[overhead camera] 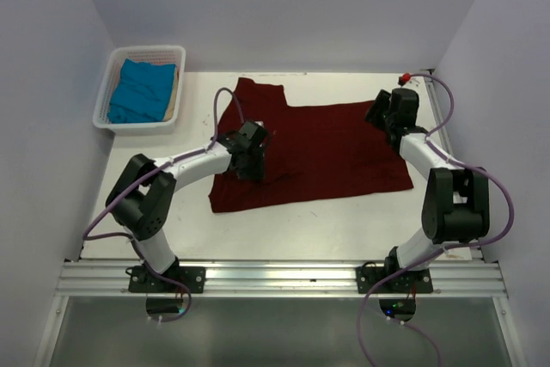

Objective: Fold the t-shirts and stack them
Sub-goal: Fold the tshirt

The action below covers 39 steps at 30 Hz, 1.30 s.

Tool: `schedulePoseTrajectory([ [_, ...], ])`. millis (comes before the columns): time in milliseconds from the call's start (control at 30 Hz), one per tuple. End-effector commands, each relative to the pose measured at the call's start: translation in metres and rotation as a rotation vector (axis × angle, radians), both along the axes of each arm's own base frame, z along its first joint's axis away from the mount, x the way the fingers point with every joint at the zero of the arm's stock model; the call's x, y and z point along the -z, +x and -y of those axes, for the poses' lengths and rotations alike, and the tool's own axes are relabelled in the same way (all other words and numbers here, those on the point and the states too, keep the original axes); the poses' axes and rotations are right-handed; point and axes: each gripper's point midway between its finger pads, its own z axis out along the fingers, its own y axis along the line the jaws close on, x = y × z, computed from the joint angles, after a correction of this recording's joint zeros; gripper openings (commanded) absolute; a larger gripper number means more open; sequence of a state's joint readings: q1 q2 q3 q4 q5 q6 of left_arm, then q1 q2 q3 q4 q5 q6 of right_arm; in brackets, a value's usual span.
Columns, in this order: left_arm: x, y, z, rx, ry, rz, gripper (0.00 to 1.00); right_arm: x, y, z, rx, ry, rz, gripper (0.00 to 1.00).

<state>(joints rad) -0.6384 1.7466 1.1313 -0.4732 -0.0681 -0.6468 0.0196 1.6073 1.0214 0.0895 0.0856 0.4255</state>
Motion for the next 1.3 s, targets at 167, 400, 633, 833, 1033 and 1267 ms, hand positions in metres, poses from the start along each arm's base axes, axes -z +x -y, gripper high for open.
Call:
schedulePoseTrajectory([
  [167, -0.028, -0.001, 0.002, -0.04, -0.056, 0.052, 0.34, -0.002, 0.004, -0.005, -0.02, -0.003, 0.014, 0.55],
  [400, -0.007, 0.002, 0.007, -0.029, -0.04, 0.019, 0.31, -0.004, 0.004, -0.004, -0.019, -0.004, 0.016, 0.54],
  [633, -0.015, 0.002, 0.003, -0.053, -0.033, 0.032, 0.31, -0.002, 0.003, -0.004, -0.018, -0.005, 0.01, 0.54],
  [833, -0.008, 0.003, 0.01, -0.025, -0.056, 0.024, 0.3, -0.003, 0.004, -0.004, -0.019, -0.004, 0.013, 0.54],
  [1033, 0.0, 0.01, 0.02, 0.007, -0.074, 0.03, 0.27, -0.004, 0.004, -0.004, -0.018, -0.005, 0.016, 0.55],
  [1267, 0.003, 0.012, 0.02, 0.009, -0.059, 0.021, 0.26, -0.002, 0.003, -0.003, -0.016, -0.009, 0.009, 0.55],
])
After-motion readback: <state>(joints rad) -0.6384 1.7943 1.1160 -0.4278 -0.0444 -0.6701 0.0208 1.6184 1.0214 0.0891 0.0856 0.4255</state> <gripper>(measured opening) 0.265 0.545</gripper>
